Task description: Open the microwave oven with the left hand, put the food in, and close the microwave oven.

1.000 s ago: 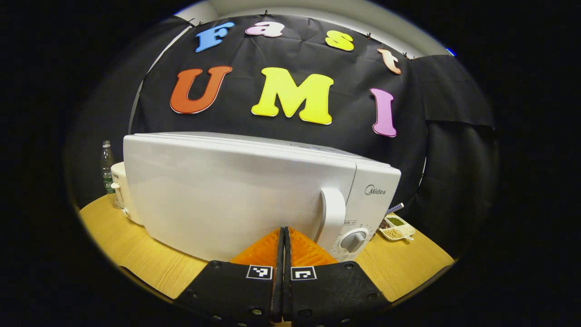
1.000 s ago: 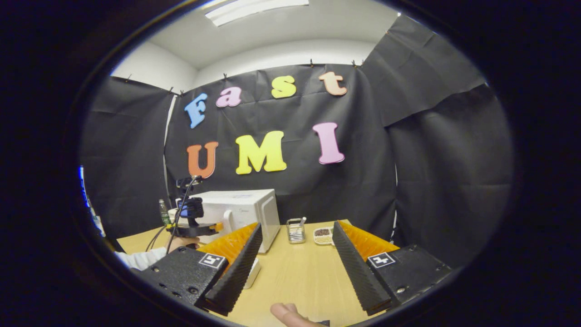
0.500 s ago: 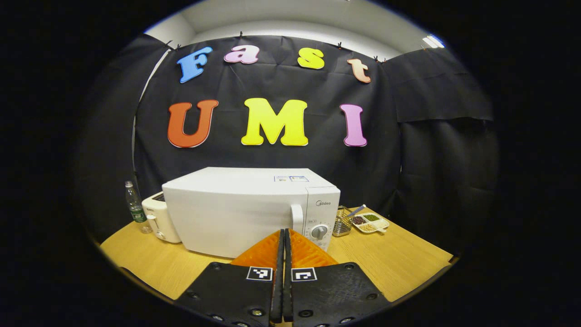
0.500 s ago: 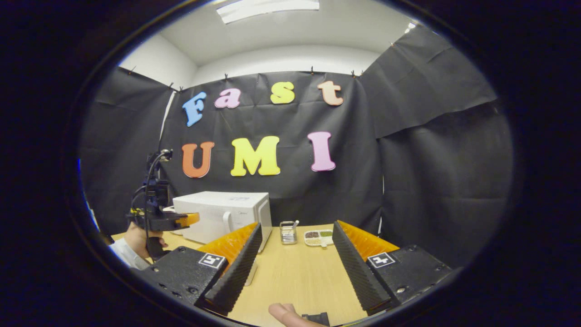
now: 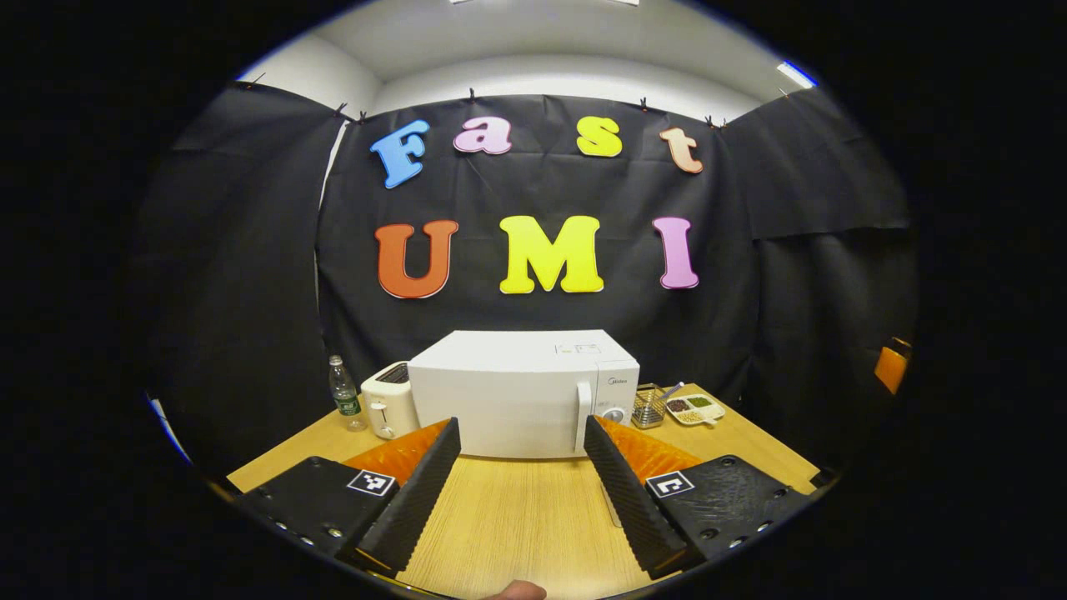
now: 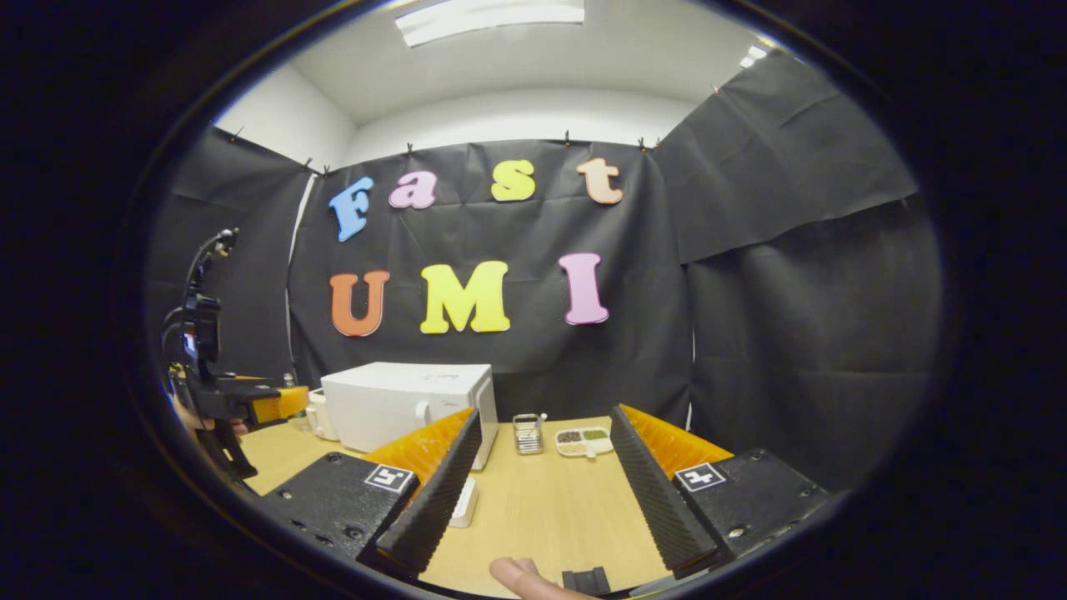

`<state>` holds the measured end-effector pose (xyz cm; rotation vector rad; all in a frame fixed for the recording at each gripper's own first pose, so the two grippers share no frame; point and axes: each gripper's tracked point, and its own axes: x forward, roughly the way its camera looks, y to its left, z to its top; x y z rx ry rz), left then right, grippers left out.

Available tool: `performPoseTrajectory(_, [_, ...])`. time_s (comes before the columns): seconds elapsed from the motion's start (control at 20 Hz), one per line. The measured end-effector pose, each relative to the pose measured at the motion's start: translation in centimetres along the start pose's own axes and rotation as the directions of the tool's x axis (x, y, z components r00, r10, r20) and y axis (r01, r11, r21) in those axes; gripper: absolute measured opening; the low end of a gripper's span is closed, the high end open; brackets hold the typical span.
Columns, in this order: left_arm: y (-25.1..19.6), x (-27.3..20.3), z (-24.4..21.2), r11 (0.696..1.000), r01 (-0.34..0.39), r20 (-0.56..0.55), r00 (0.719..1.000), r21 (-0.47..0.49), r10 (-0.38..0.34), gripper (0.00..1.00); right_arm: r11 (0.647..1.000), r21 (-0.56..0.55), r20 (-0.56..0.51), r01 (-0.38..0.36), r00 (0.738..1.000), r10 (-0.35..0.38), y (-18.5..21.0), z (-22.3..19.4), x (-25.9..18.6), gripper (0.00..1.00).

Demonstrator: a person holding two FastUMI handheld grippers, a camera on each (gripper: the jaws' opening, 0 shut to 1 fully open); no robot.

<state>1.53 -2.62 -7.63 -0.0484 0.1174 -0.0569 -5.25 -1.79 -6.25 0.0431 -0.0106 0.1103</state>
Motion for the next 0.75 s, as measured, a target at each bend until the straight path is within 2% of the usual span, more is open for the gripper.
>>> performPoseTrajectory(0.15, [1.0,-3.6,1.4,0.999,-0.033,0.033,0.999,-0.033,0.034,0.93,1.000,-0.010,0.016,0.010,1.000,-0.010,0.1,0.7,-0.9,0.98])
performPoseTrajectory(0.2, [1.3,-4.8,1.9,0.998,-0.050,0.041,0.998,-0.040,0.052,0.94,1.000,-0.004,0.017,0.015,1.000,-0.015,0.2,0.8,-1.3,0.90])
performPoseTrajectory(0.25, [1.6,-6.0,2.1,0.997,-0.064,0.046,0.997,-0.044,0.066,0.94,1.000,0.003,0.018,0.015,1.000,-0.016,0.3,0.9,-1.6,0.89])
performPoseTrajectory(0.3, [1.7,-7.2,2.2,0.996,-0.078,0.052,0.995,-0.044,0.080,0.93,1.000,0.011,0.016,0.014,1.000,-0.014,0.4,0.9,-1.9,0.99])
performPoseTrajectory(0.5, [1.2,-11.2,1.6,0.997,-0.064,0.033,0.997,-0.031,0.065,0.93,1.000,0.031,0.014,0.003,1.000,-0.004,0.8,0.9,-2.9,0.99])
performPoseTrajectory(0.55, [1.5,-12.0,1.9,0.997,-0.067,0.045,0.997,-0.026,0.068,0.93,0.999,0.042,0.009,0.004,1.000,-0.004,0.8,0.7,-3.2,0.90])
performPoseTrajectory(0.6, [1.7,-12.7,2.1,0.997,-0.074,0.063,0.995,-0.023,0.075,0.94,0.998,0.056,0.006,0.000,1.000,0.000,1.0,0.6,-3.4,0.99])
performPoseTrajectory(0.65, [1.8,-13.2,2.3,0.997,-0.073,0.079,0.994,-0.023,0.075,0.93,0.998,0.066,0.011,-0.012,1.000,0.011,1.4,0.8,-3.7,0.90])
performPoseTrajectory(0.7, [1.6,-13.4,2.4,0.998,-0.067,0.084,0.994,-0.023,0.068,0.82,0.997,0.068,0.016,-0.019,1.000,0.018,1.6,0.9,-3.7,0.99])
performPoseTrajectory(0.75, [1.4,-13.4,2.1,0.998,-0.059,0.082,0.995,-0.022,0.061,0.82,0.998,0.066,0.016,-0.017,1.000,0.016,1.6,0.9,-3.7,0.90])
